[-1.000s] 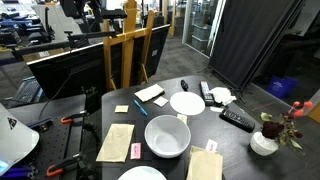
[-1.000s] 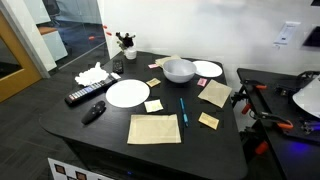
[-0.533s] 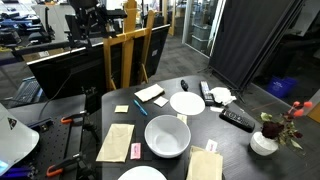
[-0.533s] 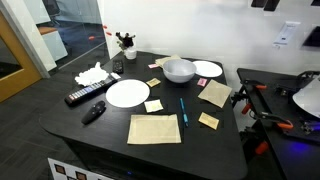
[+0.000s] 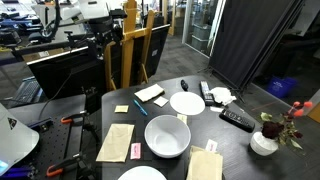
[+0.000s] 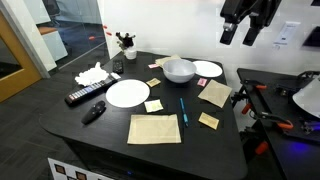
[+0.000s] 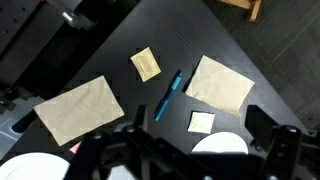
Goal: Put the marker in the bowl
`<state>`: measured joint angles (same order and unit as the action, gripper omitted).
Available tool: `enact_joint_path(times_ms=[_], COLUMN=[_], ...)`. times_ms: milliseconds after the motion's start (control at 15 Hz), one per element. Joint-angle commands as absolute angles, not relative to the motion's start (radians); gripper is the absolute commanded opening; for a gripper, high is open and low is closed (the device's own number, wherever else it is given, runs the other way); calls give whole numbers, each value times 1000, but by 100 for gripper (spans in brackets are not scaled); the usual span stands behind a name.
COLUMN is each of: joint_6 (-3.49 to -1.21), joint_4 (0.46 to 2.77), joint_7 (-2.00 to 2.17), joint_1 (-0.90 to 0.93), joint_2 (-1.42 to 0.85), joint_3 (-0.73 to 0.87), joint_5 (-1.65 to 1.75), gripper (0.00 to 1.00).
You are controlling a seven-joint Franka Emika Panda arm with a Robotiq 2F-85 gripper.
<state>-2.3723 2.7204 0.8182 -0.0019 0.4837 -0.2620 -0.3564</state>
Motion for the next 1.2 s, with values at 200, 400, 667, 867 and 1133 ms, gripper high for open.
enact_joint_path(times_ms=[200,400,667,867,1133], joint_6=[-2559,-2619,-2695,-2721,-2723], joint_4=[2684,2661,2606,2553,2480], joint_7=[1054,1116,1162,1223,1276], joint_1=[0,3,11,19,57], joint_2=[252,158,25,-67,-174], joint_3=[-294,-270,-227,-183,-113], joint_5=[-283,-241,-188,-111,-52], gripper=[100,100,100,100,100])
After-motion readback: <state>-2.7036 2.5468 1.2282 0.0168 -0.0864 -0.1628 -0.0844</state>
